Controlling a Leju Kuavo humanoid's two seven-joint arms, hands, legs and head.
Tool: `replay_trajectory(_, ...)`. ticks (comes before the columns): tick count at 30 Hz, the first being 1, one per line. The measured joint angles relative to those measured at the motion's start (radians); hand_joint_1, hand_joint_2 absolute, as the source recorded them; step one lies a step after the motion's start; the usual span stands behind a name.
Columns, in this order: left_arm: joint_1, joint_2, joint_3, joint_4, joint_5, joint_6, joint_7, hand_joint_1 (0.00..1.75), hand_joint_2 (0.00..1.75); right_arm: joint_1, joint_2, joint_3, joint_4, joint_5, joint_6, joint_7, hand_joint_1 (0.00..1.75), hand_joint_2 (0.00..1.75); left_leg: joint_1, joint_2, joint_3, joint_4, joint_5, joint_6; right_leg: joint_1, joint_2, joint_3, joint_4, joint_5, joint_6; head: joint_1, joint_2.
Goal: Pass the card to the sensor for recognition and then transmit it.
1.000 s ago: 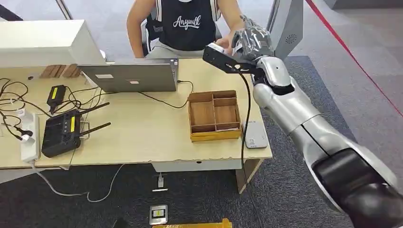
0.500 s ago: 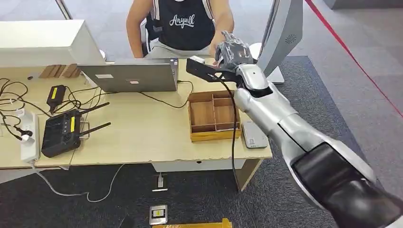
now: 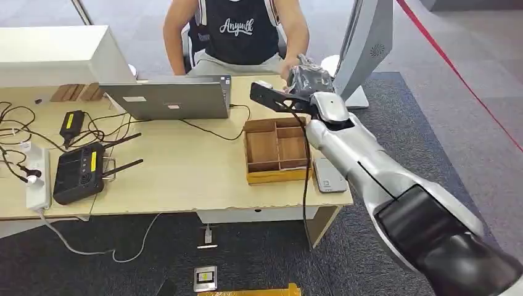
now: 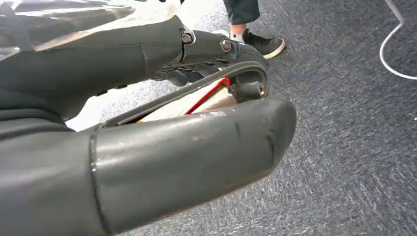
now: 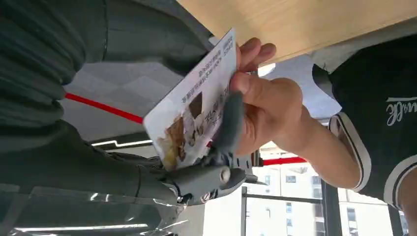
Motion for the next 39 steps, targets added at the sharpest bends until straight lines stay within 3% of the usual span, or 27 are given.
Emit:
replay_trajectory(2, 0.0, 0.0, 0.0, 0.0, 0.003, 0.0, 0.002, 0.0, 0.0, 0.0, 0.0, 0.0, 0.005, 0.003, -0.009, 0.0, 0.0, 1.75, 0.0, 0.0, 0.0, 0.0, 0.0, 0.0, 0.0, 0.0, 0.0, 0.0, 0.0, 0.0, 0.0, 0.0)
replay_trajectory(3, 0.0, 0.0, 0.0, 0.0, 0.005, 0.0, 0.003, 0.0, 0.0, 0.0, 0.0, 0.0, 0.007, 0.006, -0.01, 0.0, 0.0, 0.0, 0.0, 0.0, 0.0, 0.0, 0.0, 0.0, 0.0, 0.0, 0.0, 0.0, 0.0, 0.0, 0.0, 0.0)
replay_trajectory(10, 0.001, 0.0, 0.0, 0.0, 0.017, 0.006, 0.004, 0.0, 0.0, 0.0, 0.0, -0.001, 0.01, -0.003, -0.03, -0.022, 0.0, 0.0, 0.0, 0.0, 0.0, 0.0, 0.0, 0.0, 0.0, 0.0, 0.0, 0.0, 0.0, 0.0, 0.0, 0.0)
replay_trajectory(16, 0.014, 0.003, 0.008, 0.0, 0.106, 0.066, -0.031, 0.0, 0.0, 0.014, 0.005, -0.013, -0.027, -0.069, -0.113, -0.153, 0.0, 0.0, 0.0, 0.0, 0.0, 0.0, 0.0, 0.0, 0.0, 0.001, 0.0, 0.0, 0.0, 0.0, 0.0, 0.0)
replay_trajectory(22, 0.026, 0.01, 0.019, 0.0, 0.124, 0.07, -0.033, 0.0, 0.0, 0.049, 0.01, -0.021, -0.083, -0.082, -0.118, -0.192, 0.0, 0.0, 0.001, 0.0, 0.0, 0.0, 0.0, 0.0, 0.001, 0.001, 0.0, 0.0, 0.0, 0.0, 0.0, 0.0)
replay_trajectory(26, 0.032, 0.013, 0.033, 0.0, 0.159, 0.087, -0.045, 0.0, 0.0, 0.15, -0.016, -0.021, -0.188, -0.055, -0.097, -0.145, 0.0, 0.0, 0.001, 0.0, 0.002, 0.0, 0.0, 0.0, 0.001, 0.0, 0.002, -0.001, 0.0, 0.0, 0.0, 0.0)
replay_trajectory(31, 0.056, 0.02, 0.064, 0.0, 0.199, 0.113, -0.074, 0.0, 0.0, 0.284, -0.089, -0.035, -0.327, -0.036, -0.076, -0.112, 0.0, 0.0, 0.001, 0.0, 0.0, 0.0, 0.0, 0.0, 0.0, 0.001, 0.001, -0.001, 0.0, 0.0, 0.0, 0.0)
replay_trajectory(39, 0.058, 0.024, 0.087, 0.0, 0.203, 0.114, -0.078, 0.0, 0.0, 0.328, -0.141, -0.046, -0.435, -0.035, -0.063, -0.107, 0.0, 0.0, 0.0, 0.001, 0.0, 0.0, 0.0, 0.0, 0.0, 0.002, 0.0, 0.0, 0.0, 0.0, 0.0, 0.0)
